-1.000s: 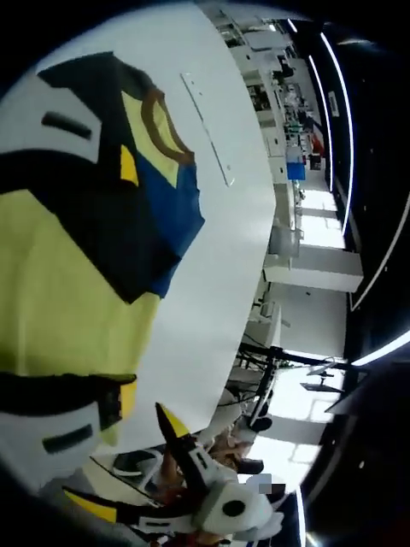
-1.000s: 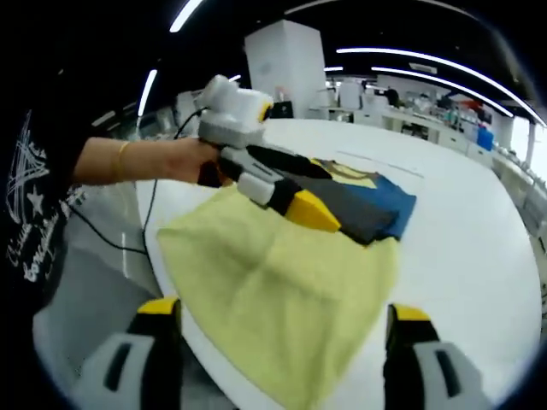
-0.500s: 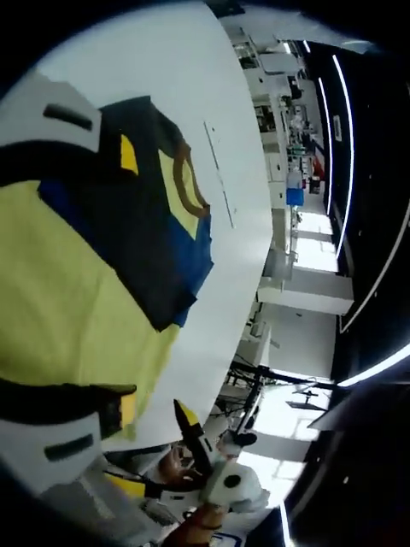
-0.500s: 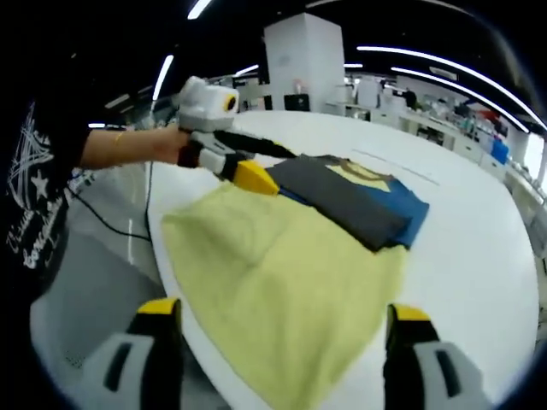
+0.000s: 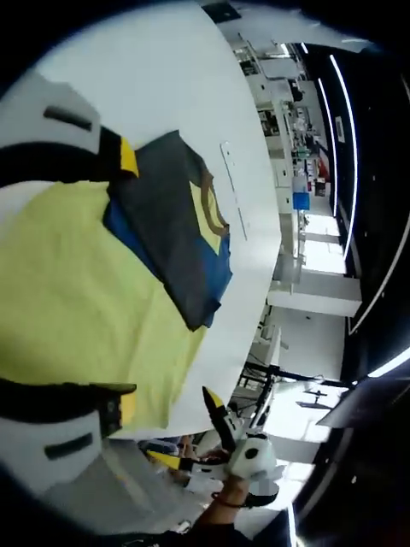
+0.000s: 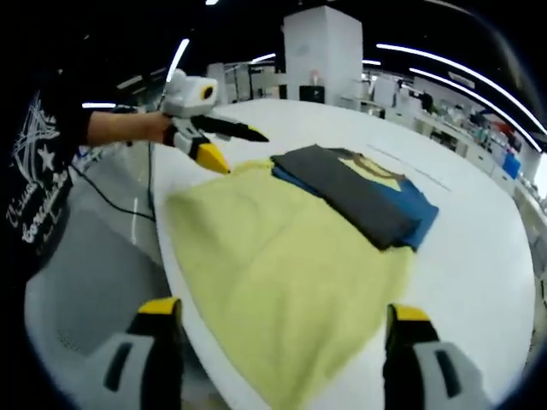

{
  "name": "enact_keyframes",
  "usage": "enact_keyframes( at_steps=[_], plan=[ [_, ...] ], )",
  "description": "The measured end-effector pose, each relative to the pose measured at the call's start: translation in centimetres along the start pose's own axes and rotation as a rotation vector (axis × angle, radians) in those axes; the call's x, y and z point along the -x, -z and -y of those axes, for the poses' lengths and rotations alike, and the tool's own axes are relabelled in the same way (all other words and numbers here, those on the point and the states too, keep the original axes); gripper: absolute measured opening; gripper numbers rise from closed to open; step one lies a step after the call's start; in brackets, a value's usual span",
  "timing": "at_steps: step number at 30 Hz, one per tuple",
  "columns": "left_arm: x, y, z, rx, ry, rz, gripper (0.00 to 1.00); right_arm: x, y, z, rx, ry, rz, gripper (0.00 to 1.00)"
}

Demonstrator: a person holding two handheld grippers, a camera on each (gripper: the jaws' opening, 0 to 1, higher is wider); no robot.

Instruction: Fold the garment on the visible template until the final outline fits inside the template.

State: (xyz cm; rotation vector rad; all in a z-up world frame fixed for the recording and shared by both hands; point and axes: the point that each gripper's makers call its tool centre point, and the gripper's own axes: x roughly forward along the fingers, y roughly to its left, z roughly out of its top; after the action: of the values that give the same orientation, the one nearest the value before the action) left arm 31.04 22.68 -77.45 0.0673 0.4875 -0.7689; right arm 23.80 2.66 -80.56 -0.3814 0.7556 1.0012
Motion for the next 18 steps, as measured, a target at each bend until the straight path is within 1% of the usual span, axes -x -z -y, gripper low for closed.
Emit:
enact_keyframes(
  at_steps=[4, 9, 11, 13, 15, 18],
  plan=[
    [1.4, 0.7, 0.6, 0.001, 0.016, -0.004, 0.93, 0.0, 0.8, -0.1, 0.026, -0.017, -0.034, 0.99],
    [2.7, 1.9, 1.7, 0.001, 0.032, -0.026, 0.93, 0.2, 1.7, 0.1, 0.044, -0.026, -0.075, 0.97],
    [3.2, 2.2, 1.9, -0.005, 0.039, -0.029, 0.92, 0.3, 2.0, 0.1, 0.067, -0.03, -0.09, 0.96],
    [3.7, 2.7, 1.9, -0.017, 0.041, -0.045, 0.91, 0.3, 2.3, 0.0, 0.075, -0.041, -0.103, 0.95],
    [4.1, 3.3, 2.5, -0.024, 0.051, -0.063, 0.9, 0.2, 2.7, -0.1, 0.087, -0.051, -0.118, 0.94],
    [4.9, 4.3, 2.8, -0.032, 0.072, -0.102, 0.87, 0.2, 3.3, 0.0, 0.126, -0.057, -0.154, 0.91]
  ],
)
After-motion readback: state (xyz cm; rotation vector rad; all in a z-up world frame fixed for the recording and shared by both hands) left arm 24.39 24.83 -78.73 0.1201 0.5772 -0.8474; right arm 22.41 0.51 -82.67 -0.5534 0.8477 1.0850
